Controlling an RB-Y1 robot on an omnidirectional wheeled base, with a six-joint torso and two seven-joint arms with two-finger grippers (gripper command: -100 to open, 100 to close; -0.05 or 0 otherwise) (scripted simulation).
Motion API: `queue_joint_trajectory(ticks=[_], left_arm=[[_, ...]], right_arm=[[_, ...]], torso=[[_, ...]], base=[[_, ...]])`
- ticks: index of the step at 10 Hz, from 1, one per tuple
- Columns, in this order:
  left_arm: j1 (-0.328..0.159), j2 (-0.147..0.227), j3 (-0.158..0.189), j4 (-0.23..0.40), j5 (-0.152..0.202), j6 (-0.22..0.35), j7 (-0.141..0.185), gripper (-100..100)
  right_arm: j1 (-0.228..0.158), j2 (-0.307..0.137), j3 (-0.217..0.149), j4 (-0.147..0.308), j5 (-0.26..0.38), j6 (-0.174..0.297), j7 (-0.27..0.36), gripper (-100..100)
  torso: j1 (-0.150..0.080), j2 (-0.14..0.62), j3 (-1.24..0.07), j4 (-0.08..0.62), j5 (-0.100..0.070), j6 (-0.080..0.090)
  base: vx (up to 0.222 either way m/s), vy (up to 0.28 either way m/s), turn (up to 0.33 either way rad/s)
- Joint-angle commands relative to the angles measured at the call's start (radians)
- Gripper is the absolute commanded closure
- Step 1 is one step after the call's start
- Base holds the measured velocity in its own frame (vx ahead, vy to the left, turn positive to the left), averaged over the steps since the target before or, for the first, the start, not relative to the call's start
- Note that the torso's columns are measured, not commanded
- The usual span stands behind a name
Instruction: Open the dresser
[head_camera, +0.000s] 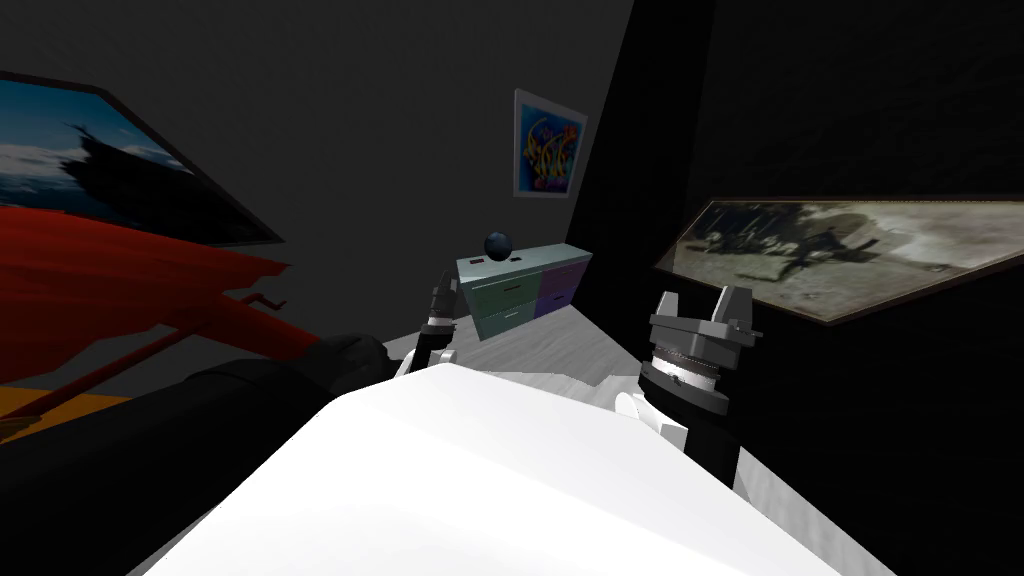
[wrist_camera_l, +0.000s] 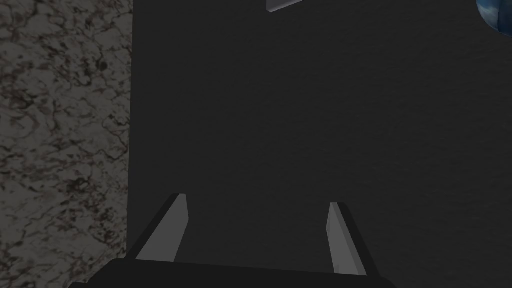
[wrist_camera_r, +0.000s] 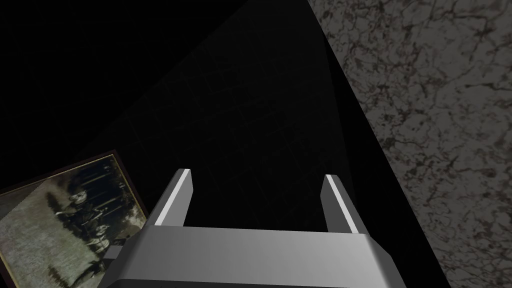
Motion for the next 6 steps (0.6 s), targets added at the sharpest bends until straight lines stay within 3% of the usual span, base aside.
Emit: queue_joint_trajectory(ticks=[1,6], left_arm=[[0.000,0.000,0.000,0.000,0.000,0.000,0.000,0],[0.000,0.000,0.000,0.000,0.000,0.000,0.000,0]], right_arm=[[0.000,0.000,0.000,0.000,0.000,0.000,0.000,0],[0.000,0.000,0.000,0.000,0.000,0.000,0.000,0]], torso=[[0.000,0.040,-0.082,0.041,0.000,0.000],[0.000,0.396,-0.792,0.396,0.000,0.000]], base=[[0.000,0.000,0.000],[0.000,0.000,0.000]])
